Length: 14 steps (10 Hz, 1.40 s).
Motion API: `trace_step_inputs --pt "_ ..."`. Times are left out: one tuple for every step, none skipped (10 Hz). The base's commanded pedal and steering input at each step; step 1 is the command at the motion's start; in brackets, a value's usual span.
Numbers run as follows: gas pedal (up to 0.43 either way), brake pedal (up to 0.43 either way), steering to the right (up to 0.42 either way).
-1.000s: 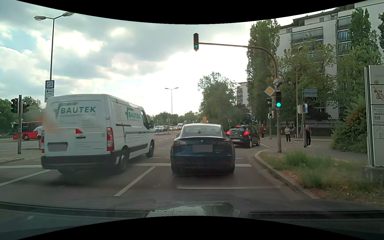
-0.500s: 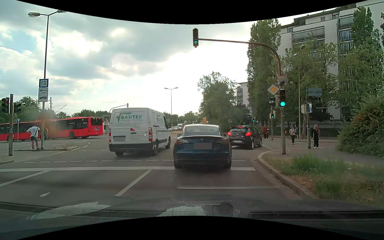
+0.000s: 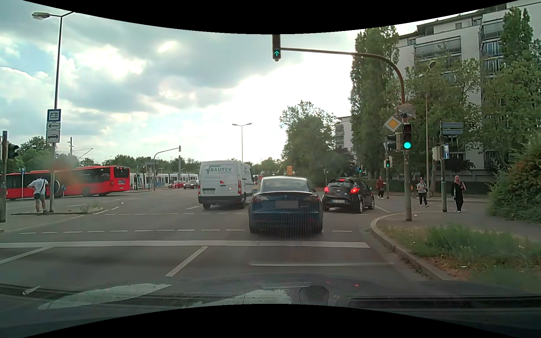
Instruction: Follow the waypoints while adhering to traffic rules and regulations
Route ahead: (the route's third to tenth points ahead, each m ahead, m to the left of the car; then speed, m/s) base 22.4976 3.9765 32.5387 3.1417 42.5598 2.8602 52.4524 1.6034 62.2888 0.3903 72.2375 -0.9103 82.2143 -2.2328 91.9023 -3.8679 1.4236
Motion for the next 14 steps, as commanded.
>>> trace_step_inputs --pt "0.087 0.0 -0.013" --pt "0.079 0.0 -0.01" --pt "0.079 0.0 -0.008" --pt "0.079 0.0 -0.006" --pt "0.079 0.0 -0.005" --pt "0.079 0.0 -0.005" --pt "0.079 0.0 -0.004" --pt "0.087 0.0 -0.004" --pt "0.177 0.0 -0.004" --pt "0.177 0.0 -0.004" --pt "0.177 0.0 -0.004" --pt "0.22 0.0 -0.01" --pt "0.24 0.0 -0.019" --pt "0.24 0.0 -0.028"
